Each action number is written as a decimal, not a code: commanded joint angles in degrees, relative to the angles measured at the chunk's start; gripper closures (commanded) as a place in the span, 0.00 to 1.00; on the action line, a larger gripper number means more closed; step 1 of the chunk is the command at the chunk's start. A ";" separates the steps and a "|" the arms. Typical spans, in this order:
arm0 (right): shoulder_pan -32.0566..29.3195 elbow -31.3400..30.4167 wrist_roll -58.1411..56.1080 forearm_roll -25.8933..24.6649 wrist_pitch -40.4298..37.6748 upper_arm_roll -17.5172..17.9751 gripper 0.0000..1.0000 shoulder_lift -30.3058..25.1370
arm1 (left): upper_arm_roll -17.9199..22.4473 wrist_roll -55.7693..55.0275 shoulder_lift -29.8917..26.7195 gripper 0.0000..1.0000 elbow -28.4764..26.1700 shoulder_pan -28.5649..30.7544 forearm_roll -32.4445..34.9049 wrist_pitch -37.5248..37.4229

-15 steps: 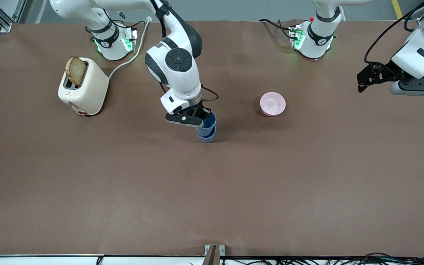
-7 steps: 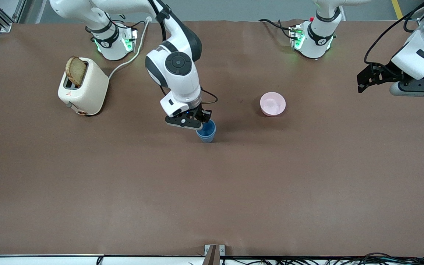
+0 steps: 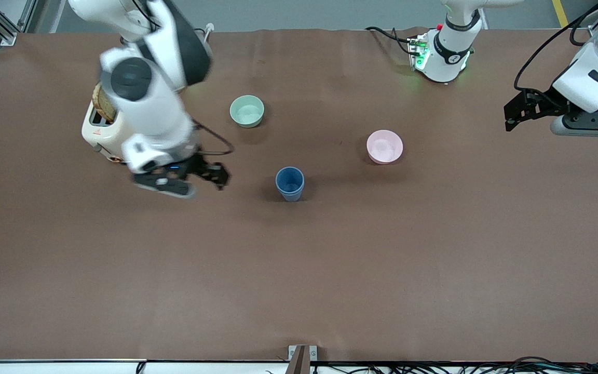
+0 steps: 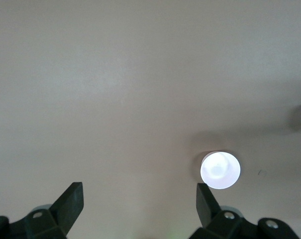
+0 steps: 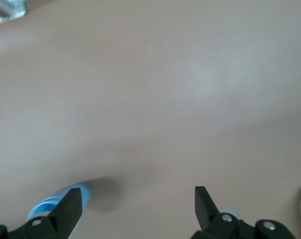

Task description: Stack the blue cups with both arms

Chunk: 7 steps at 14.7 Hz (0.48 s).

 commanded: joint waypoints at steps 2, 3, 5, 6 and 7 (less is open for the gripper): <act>-11.22 -3.60 -11.34 -1.56 -4.12 1.16 0.00 -7.57 | -0.17 -0.08 0.09 0.00 0.74 0.25 -0.24 0.16; -13.59 -3.61 -13.44 -1.56 -6.14 1.16 0.00 -9.06 | -0.17 -0.08 0.09 0.00 0.74 0.25 -0.15 0.16; -17.90 -3.69 -18.88 -1.56 -10.01 1.16 0.00 -11.79 | -0.17 0.44 0.09 0.00 0.83 0.34 -0.15 0.16; -20.70 -3.78 -21.35 -1.38 -12.38 1.16 0.00 -13.11 | -0.17 0.71 0.09 0.00 1.26 0.34 -0.15 0.16; -22.56 -3.70 -23.55 -1.03 -14.31 1.16 0.00 -14.25 | -0.17 -0.07 0.18 0.00 1.70 0.34 -0.15 -0.01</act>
